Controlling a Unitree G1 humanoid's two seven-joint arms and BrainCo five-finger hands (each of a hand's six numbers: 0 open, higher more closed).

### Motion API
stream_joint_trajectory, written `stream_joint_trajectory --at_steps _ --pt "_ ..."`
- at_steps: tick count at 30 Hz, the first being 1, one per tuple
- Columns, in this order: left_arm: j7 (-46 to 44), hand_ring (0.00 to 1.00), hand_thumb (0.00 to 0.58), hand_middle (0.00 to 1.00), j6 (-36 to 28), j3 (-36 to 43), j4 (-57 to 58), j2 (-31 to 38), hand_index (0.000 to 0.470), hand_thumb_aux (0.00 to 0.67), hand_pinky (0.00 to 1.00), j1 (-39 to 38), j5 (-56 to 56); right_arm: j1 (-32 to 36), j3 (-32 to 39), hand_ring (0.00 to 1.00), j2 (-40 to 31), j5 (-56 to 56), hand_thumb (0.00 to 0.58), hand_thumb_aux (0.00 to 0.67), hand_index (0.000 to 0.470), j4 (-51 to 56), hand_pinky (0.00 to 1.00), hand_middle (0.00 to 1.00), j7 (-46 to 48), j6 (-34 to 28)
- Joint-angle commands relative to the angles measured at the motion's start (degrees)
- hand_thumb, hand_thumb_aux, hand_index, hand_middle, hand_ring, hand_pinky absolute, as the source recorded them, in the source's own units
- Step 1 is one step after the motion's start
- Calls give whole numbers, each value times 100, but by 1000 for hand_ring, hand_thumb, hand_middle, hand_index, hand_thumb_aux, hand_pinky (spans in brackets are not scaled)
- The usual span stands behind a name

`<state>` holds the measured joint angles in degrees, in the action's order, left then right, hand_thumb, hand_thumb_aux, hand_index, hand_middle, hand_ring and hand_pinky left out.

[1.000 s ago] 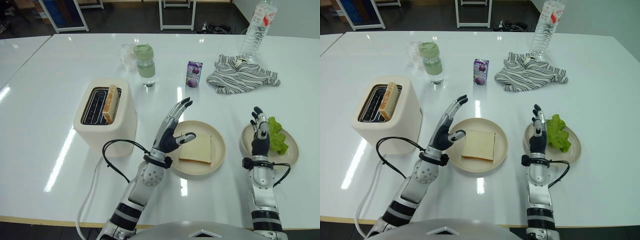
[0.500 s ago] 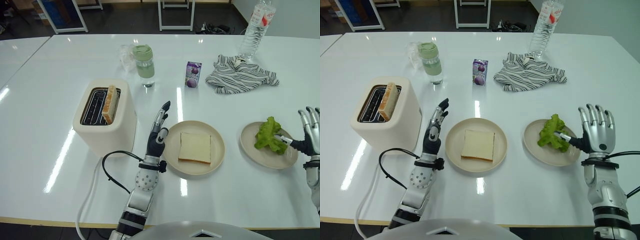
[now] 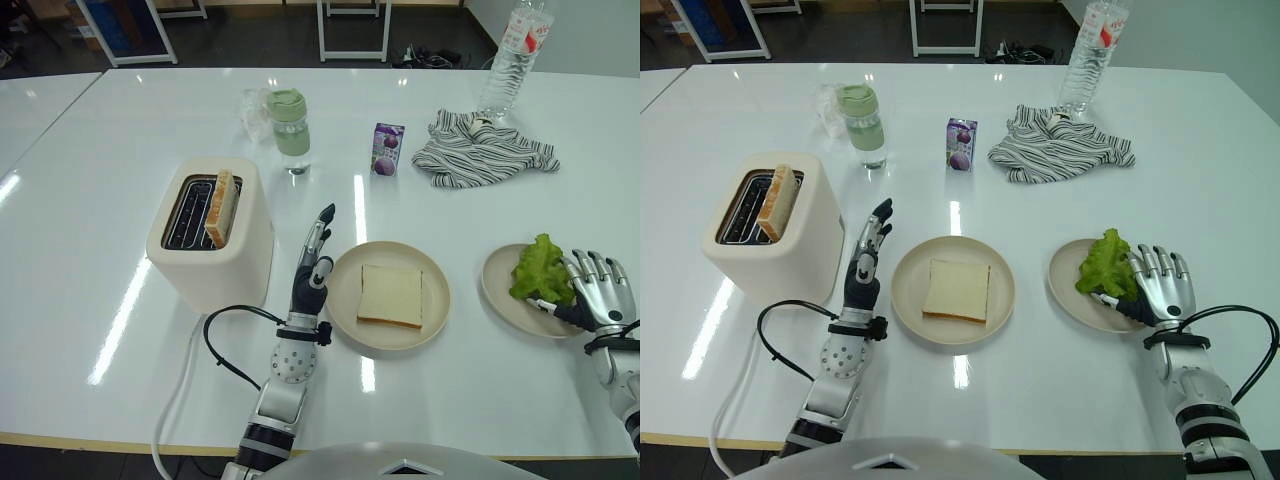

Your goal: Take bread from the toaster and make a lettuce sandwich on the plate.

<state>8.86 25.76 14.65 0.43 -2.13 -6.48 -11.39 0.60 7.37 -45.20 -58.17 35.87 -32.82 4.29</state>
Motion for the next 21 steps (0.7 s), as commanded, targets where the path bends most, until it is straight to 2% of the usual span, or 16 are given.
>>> stream_joint_trajectory --at_steps 1,3,4,5,15,21 --pt "-19 0 0 0 -1 -18 71 -21 0 0 0 -7 -87 31 145 0 -79 192 470 378 265 102 0 0 -30 4" --pt "-21 0 0 0 2 -27 83 -25 0 0 0 -4 -97 27 180 0 -117 256 567 570 400 72 0 0 -53 -14" --pt "-20 0 0 0 3 -28 87 -30 0 0 0 -8 -104 32 200 0 -127 279 579 644 452 69 0 0 -57 -21" --pt "-21 0 0 0 4 -26 88 -36 0 0 0 -11 -111 34 214 0 -134 294 580 670 470 67 0 0 -60 -26" --pt "-43 0 0 0 18 -2 99 -36 0 0 0 -48 -162 -98 119 0 -149 645 580 670 470 -294 0 0 -301 99" --pt "-24 0 0 0 65 9 204 -48 0 0 0 -41 -189 -524 -432 0 -167 1324 580 670 470 -1380 0 0 -306 487"
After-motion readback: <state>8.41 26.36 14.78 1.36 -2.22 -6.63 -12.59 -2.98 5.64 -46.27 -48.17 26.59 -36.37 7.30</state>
